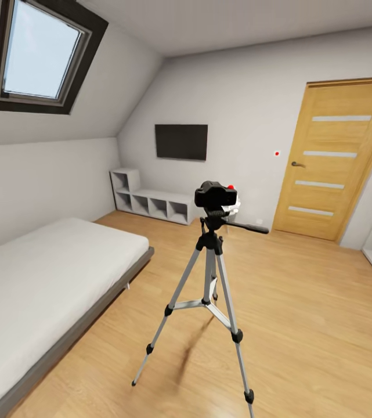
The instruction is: Attach the digital camera to the camera tripod in the bedroom.
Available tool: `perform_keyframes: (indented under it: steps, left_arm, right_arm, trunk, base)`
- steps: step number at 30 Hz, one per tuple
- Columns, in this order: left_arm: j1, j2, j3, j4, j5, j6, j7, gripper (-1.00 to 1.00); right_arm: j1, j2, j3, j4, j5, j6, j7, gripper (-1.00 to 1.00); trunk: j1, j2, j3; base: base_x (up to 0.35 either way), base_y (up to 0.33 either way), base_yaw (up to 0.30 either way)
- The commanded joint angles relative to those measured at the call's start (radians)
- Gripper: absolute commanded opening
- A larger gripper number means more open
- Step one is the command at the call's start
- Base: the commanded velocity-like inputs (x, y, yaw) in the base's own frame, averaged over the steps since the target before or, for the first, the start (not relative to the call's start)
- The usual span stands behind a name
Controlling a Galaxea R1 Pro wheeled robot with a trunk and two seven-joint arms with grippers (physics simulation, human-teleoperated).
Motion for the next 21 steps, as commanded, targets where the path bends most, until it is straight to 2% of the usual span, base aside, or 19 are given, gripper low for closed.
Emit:
perform_keyframes:
  steps: [1,4,10,21]
  left_arm:
    - [0.000,-0.001,-0.008,0.000,0.008,0.002,-0.018,1.00]
    - [0.002,-0.001,-0.008,0.002,0.007,0.011,-0.064,1.00]
    - [0.014,0.006,-0.009,0.003,0.007,0.018,-0.093,1.00]
    - [0.016,0.012,-0.009,0.002,0.008,0.011,-0.095,1.00]
  right_arm:
    - [-0.001,0.000,0.007,0.003,-0.011,-0.006,0.006,1.00]
    - [-0.001,0.000,0.007,0.003,-0.011,-0.006,0.006,1.00]
    - [-0.001,0.000,0.007,0.003,-0.011,-0.006,0.006,1.00]
    - [-0.001,0.000,0.007,0.003,-0.012,-0.006,0.006,1.00]
  trunk:
    - [0.001,-0.002,-0.001]
    - [0.001,-0.002,0.004]
    - [0.001,-0.002,0.014]
    - [0.001,-0.002,0.031]
  base:
    - [0.000,0.000,0.000]
    - [0.000,0.000,0.000]
    - [0.000,0.000,0.000]
    - [0.000,0.000,0.000]
